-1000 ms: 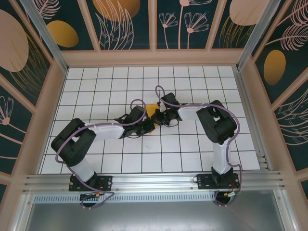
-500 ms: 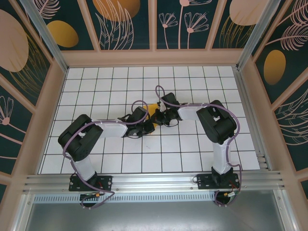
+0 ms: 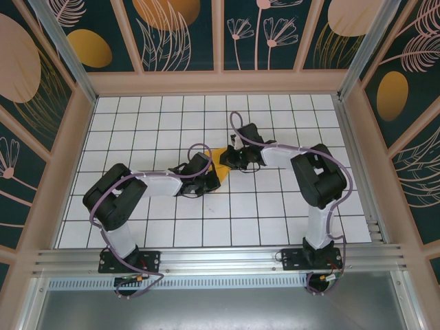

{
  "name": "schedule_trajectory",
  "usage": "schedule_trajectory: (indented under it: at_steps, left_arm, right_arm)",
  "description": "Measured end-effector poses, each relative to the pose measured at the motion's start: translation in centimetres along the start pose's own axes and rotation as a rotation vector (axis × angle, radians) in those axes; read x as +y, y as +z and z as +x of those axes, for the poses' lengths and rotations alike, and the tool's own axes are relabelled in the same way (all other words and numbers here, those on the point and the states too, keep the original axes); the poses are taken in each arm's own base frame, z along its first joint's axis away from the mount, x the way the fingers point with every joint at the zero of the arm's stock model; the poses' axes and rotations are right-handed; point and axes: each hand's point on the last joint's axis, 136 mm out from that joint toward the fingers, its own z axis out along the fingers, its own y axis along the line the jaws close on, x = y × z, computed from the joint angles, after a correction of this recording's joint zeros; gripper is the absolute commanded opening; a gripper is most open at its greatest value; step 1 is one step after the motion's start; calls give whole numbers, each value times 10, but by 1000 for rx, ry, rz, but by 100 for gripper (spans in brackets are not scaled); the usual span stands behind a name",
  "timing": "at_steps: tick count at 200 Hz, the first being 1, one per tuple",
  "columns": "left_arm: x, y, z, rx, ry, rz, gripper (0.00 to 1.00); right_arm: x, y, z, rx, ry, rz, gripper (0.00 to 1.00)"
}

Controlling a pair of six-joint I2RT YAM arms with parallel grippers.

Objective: Fold a paper plane with a square sheet of paper (pick it up from the middle)

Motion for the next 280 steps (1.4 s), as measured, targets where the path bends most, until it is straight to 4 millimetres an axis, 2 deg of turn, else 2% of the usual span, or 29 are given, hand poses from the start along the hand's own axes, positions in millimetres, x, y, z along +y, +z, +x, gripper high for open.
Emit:
schedule_trajectory:
  at_steps: [17,44,66,107,160,229,280]
  left_arm:
    - [0,0,0,0,0,0,4]
    - [0,0,0,0,-1,0,3]
    - [0,0,0,0,-5,0,2]
    - [1,0,0,1,-16,-1,2]
    - [1,-1,1,-4,-22,6,1]
    - [3,-1,2,-12,-22,22,1]
    - [4,-2,4,-12,-24,35,1]
  right_arm:
    - [-1,-4,5,2,-10,0,1]
    - [-12,0,22,40,-2,26,0]
    - [-13,4,34,66,-9,33,0]
    - [-11,8,39,81,-15,31,0]
    - [-25,18,44,107,4,58,0]
    - [-29,18,39,138,3,19,0]
    - [-41,11,9,105,11,5,0]
